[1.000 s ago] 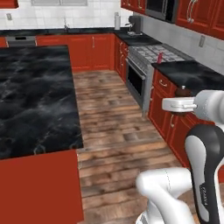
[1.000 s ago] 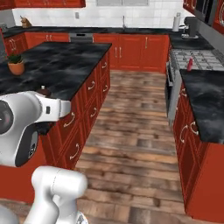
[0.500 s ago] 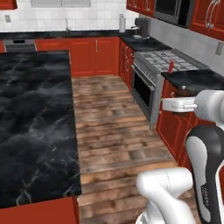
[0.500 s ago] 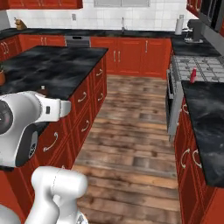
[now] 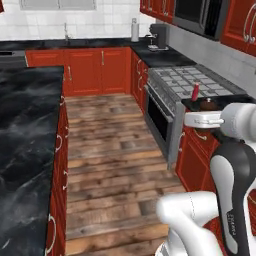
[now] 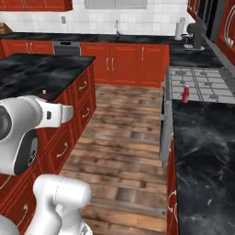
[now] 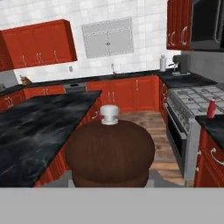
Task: Take 2 condiments from the cabinet and move them on the counter near the stove.Make sure the condiments are lined up with each other, next to each other.
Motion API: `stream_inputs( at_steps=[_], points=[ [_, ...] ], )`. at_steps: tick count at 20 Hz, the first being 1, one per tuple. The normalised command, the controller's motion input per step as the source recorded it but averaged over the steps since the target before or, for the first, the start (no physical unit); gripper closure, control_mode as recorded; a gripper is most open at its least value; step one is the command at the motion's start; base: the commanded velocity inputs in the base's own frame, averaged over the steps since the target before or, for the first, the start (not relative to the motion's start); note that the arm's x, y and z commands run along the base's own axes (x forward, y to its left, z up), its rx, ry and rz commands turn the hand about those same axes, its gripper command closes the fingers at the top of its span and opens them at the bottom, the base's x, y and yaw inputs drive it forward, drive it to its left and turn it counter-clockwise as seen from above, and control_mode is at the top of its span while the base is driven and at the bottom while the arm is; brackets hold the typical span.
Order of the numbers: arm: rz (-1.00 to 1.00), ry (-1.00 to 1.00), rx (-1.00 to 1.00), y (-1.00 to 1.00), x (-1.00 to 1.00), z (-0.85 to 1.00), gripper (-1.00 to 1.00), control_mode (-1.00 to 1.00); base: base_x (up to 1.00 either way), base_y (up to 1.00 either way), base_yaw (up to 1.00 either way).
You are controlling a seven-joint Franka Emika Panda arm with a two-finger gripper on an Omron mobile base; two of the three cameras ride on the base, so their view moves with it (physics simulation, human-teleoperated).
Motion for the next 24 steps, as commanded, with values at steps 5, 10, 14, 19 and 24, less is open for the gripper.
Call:
stream_inputs(
  at_steps=[5, 10, 14, 19, 24],
  points=[
    [0.0, 0.0, 0.0, 0.0, 0.0, 0.0, 1.0, 1.0, 1.0, -0.64, 0.0],
    [0.0, 0.0, 0.0, 0.0, 0.0, 0.0, 1.0, 1.0, 1.0, -0.15, 0.0],
    [0.0, 0.0, 0.0, 0.0, 0.0, 0.0, 1.0, 1.0, 1.0, 0.0, 0.0],
    [0.0, 0.0, 0.0, 0.0, 0.0, 0.0, 1.0, 1.0, 1.0, 0.01, -0.03],
    [0.0, 0.0, 0.0, 0.0, 0.0, 0.0, 1.0, 1.0, 0.82, 0.15, -0.19]
  ],
)
